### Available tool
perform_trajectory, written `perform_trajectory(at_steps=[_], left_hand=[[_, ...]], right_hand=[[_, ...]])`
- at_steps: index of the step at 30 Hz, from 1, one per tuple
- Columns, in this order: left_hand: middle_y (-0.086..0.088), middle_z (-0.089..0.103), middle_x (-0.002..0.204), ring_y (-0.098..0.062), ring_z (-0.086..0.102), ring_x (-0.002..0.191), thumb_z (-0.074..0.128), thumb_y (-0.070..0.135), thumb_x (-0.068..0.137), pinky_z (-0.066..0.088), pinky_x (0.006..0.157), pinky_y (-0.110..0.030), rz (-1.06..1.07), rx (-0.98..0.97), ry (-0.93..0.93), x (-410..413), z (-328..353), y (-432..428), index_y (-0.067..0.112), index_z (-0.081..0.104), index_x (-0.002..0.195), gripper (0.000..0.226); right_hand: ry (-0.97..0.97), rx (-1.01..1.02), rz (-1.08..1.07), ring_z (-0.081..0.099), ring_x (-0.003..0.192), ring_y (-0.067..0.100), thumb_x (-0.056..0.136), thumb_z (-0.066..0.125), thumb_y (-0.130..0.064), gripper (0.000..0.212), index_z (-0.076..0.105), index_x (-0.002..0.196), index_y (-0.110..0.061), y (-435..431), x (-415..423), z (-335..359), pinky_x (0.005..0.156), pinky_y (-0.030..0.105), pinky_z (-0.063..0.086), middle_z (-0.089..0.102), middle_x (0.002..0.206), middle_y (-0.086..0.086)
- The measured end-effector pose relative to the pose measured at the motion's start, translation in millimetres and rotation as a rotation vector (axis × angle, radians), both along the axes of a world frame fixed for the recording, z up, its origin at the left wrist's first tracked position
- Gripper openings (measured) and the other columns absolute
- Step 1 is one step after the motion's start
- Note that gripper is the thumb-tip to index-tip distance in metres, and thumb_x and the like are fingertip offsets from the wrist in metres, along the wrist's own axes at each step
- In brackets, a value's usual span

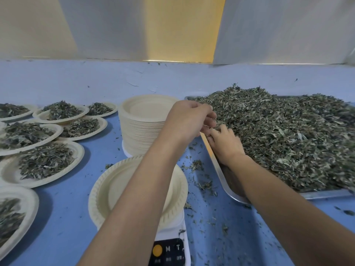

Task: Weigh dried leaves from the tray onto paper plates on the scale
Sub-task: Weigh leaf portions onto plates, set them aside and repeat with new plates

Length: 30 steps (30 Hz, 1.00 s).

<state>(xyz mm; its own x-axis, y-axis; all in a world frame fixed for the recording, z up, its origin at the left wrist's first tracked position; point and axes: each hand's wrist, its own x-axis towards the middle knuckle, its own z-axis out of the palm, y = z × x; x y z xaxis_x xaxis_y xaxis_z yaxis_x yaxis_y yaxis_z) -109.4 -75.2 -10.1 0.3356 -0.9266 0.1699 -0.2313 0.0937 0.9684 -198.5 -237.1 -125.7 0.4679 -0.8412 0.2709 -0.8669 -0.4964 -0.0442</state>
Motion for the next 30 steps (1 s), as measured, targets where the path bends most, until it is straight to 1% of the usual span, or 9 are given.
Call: perform_trajectory(at_steps=[3, 7, 12, 20, 24, 26, 28, 29, 30], left_hand=[[0.008, 0.062, 0.053, -0.005, 0.054, 0.044, 0.052, 0.02, 0.093, 0.037, 0.042, -0.009, 0.005, 0.01, -0.003, 0, -2, 0, 0.015, 0.064, 0.07, 0.026], [0.007, 0.062, 0.054, -0.005, 0.054, 0.044, 0.052, 0.021, 0.093, 0.038, 0.044, -0.011, 0.001, 0.009, 0.002, 1, -4, -1, 0.016, 0.065, 0.07, 0.026], [0.007, 0.062, 0.053, -0.006, 0.054, 0.045, 0.052, 0.02, 0.092, 0.037, 0.043, -0.011, -0.003, 0.011, 0.004, 0, -5, -3, 0.016, 0.065, 0.07, 0.026], [0.006, 0.063, 0.055, -0.007, 0.053, 0.045, 0.053, 0.02, 0.092, 0.038, 0.046, -0.016, 0.016, 0.08, 0.115, -5, -11, -7, 0.013, 0.066, 0.073, 0.024], [0.005, 0.064, 0.054, -0.007, 0.054, 0.046, 0.049, 0.015, 0.092, 0.039, 0.045, -0.016, 0.056, 0.103, 0.47, -9, -12, -10, 0.011, 0.064, 0.072, 0.026], [0.004, 0.064, 0.054, -0.009, 0.055, 0.051, 0.044, 0.012, 0.092, 0.039, 0.047, -0.017, 0.095, 0.102, 0.637, -9, -13, -11, 0.01, 0.062, 0.072, 0.028], [0.003, 0.066, 0.059, -0.011, 0.057, 0.058, 0.041, 0.011, 0.091, 0.041, 0.049, -0.018, 0.133, 0.117, 0.757, -9, -15, -13, 0.01, 0.061, 0.075, 0.026], [0.001, 0.067, 0.066, -0.012, 0.058, 0.063, 0.04, 0.012, 0.092, 0.042, 0.052, -0.018, 0.151, 0.128, 0.795, -10, -16, -15, 0.01, 0.061, 0.077, 0.025], [0.0, 0.067, 0.074, -0.013, 0.059, 0.068, 0.04, 0.013, 0.092, 0.044, 0.056, -0.02, 0.17, 0.145, 0.821, -11, -19, -17, 0.01, 0.06, 0.08, 0.024]], right_hand=[[-0.052, -0.044, -0.038, 0.029, 0.131, 0.035, 0.101, 0.031, -0.041, 0.041, 0.04, 0.136, -0.023, 1, 0, 1, 0.098, 0.053, 0.034, 0.027, 0.15, 0.01], [0.022, 0.183, -0.047, 0.006, 0.144, 0.036, 0.101, 0.021, -0.047, 0.046, 0.028, 0.145, -0.035, -3, -6, -4, 0.113, 0.059, 0.013, 0.007, 0.159, 0.007], [0.101, 0.175, -0.054, 0.032, 0.125, 0.04, 0.102, 0.025, -0.04, 0.041, 0.034, 0.136, -0.02, 1, -5, -4, 0.1, 0.052, 0.032, 0.035, 0.136, 0.019], [0.071, 0.073, -0.012, 0.036, 0.119, 0.037, 0.101, 0.035, -0.026, 0.031, 0.042, 0.127, -0.01, 5, 0, 1, 0.092, 0.048, 0.037, 0.038, 0.126, 0.017], [-0.304, 0.154, -0.048, 0.044, 0.104, 0.037, 0.1, 0.035, -0.021, 0.027, 0.048, 0.115, -0.004, 1, -5, 9, 0.078, 0.037, 0.035, 0.043, 0.116, 0.021], [-0.582, 0.226, -0.113, 0.048, 0.08, 0.027, 0.1, 0.034, -0.021, 0.024, 0.051, 0.108, -0.004, -1, -11, 16, 0.063, 0.029, 0.034, 0.051, 0.106, 0.018], [-0.864, 0.363, -0.191, 0.042, 0.062, 0.014, 0.101, 0.032, -0.021, 0.027, 0.051, 0.114, -0.005, 0, -19, 22, 0.052, 0.025, 0.034, 0.053, 0.087, 0.006], [-1.008, 0.454, -0.228, 0.043, 0.063, 0.014, 0.101, 0.031, -0.021, 0.032, 0.049, 0.121, -0.004, 1, -23, 25, 0.057, 0.026, 0.041, 0.051, 0.083, 0.003], [-1.132, 0.536, -0.252, 0.049, 0.072, 0.019, 0.101, 0.031, -0.022, 0.036, 0.048, 0.127, -0.003, 2, -26, 28, 0.073, 0.033, 0.046, 0.053, 0.087, 0.005]])
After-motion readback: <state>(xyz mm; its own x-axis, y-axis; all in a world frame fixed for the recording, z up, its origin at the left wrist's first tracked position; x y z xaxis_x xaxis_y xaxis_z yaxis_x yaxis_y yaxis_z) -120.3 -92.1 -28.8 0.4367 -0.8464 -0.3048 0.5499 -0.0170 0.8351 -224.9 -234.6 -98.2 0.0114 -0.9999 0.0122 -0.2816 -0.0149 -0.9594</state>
